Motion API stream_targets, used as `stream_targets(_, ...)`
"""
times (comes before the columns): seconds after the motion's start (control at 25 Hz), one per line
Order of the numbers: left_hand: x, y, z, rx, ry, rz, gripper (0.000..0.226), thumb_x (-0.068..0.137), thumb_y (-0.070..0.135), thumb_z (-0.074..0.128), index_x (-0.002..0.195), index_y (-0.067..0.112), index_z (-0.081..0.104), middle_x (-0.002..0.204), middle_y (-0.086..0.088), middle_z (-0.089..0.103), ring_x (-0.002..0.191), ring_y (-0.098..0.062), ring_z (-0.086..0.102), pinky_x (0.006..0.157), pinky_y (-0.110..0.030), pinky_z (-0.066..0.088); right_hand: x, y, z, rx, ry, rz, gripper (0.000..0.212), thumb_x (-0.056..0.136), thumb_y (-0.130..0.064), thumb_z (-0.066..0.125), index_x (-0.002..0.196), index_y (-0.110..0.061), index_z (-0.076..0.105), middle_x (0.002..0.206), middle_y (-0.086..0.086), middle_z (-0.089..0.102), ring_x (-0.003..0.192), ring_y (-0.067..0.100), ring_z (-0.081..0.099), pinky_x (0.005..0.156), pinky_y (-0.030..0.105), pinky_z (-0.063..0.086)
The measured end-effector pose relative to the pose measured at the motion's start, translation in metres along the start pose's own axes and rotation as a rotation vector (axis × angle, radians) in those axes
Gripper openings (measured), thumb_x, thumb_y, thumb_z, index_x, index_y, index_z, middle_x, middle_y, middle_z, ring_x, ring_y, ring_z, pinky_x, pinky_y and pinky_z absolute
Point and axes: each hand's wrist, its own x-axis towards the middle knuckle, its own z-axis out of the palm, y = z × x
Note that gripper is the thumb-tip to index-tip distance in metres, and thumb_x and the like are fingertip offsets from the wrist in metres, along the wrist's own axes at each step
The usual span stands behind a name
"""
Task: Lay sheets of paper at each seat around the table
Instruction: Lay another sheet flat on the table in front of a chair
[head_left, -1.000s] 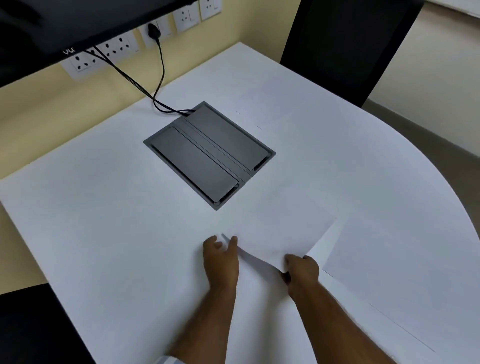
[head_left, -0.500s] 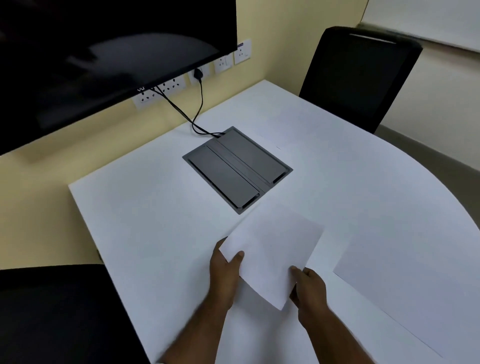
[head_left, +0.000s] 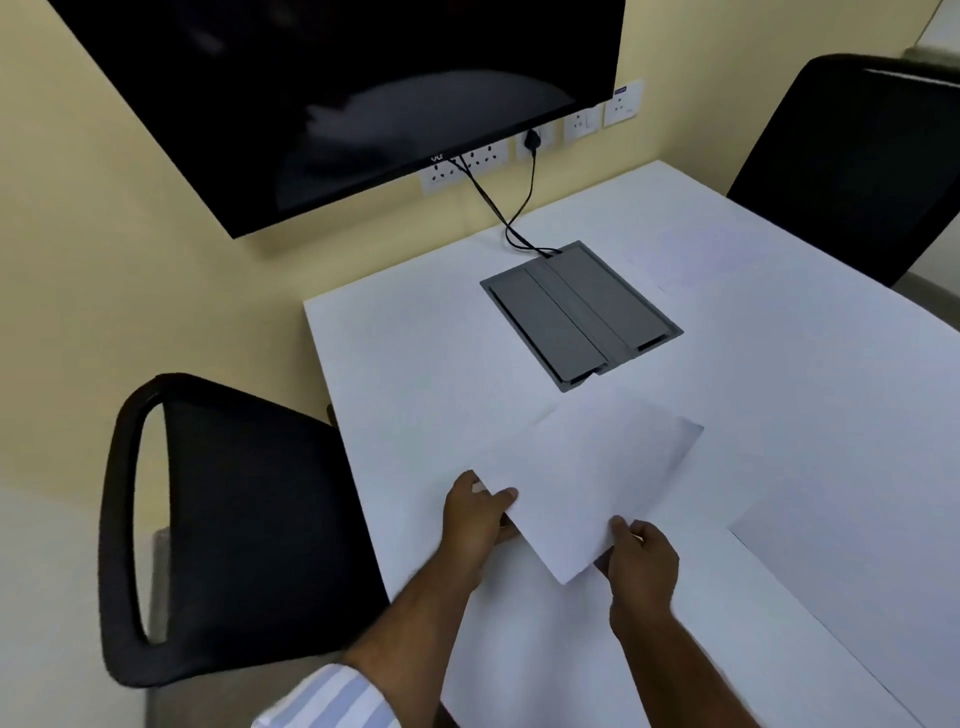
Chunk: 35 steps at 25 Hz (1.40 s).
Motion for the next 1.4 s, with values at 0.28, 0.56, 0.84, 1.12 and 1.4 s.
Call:
stream_targets(0.28,-0.009,-0.009,-0.033,0.135,0.102,0.063,0.044,0.088,-0.003,0.072,0.127,0.015,0.064,0.123,-0.009,0.074,0.112,-0.029,0.072,0.099,-0.055,0.060,-0.022,0.014,0.024,-0.062,-0.100,0.070,0.032,0.096,-0.018,0.072,0.081,0.009,0.066,0.076,0.019,0.071,0.071,0.030,0.072,0.079,0.044,0.065)
stream_targets(0.56,0.055,0.009,-0.086,0.307,0.147,0.099,0.041,0.090,0.003,0.069,0.127,0.019,0.060,0.120,-0.003,0.072,0.110,-0.025,0.070,0.101,-0.043,0.058,-0.031,0.006,0.097,-0.124,-0.149,0.127,0.022,0.093,-0.009,0.070,0.080,0.009,0.071,0.071,0.021,0.075,0.065,0.027,0.076,0.064,0.034,0.058)
stream_targets(0.84,0.137,0.013,-0.135,0.365,0.060,0.010,0.045,0.089,0.003,0.071,0.129,0.019,0.057,0.119,-0.003,0.070,0.106,-0.025,0.070,0.094,-0.041,0.060,-0.033,0.033,0.169,-0.213,-0.050,0.119,0.027,0.090,-0.009,0.069,0.073,0.012,0.070,0.062,0.017,0.075,0.060,0.028,0.073,0.073,0.048,0.063)
stream_targets(1.12,0.180,-0.002,-0.158,0.427,-0.038,-0.062,0.091,0.078,-0.006,0.075,0.154,0.026,0.036,0.125,-0.001,0.067,0.117,-0.026,0.065,0.098,-0.039,0.057,-0.003,0.048,0.208,-0.277,-0.069,0.164,0.031,0.094,-0.015,0.069,0.066,-0.001,0.070,0.060,0.013,0.075,0.060,0.029,0.070,0.082,0.053,0.064)
stream_targets(1.4,0.170,-0.014,-0.151,1.196,-0.007,0.157,0.128,0.081,0.027,0.087,0.166,0.024,-0.008,0.177,0.001,-0.010,0.162,-0.024,0.011,0.123,-0.043,0.037,0.032,0.055,0.196,-0.365,-0.176,0.204,0.035,0.096,-0.023,0.072,0.075,0.005,0.075,0.066,0.014,0.078,0.055,0.024,0.070,0.066,0.038,0.062)
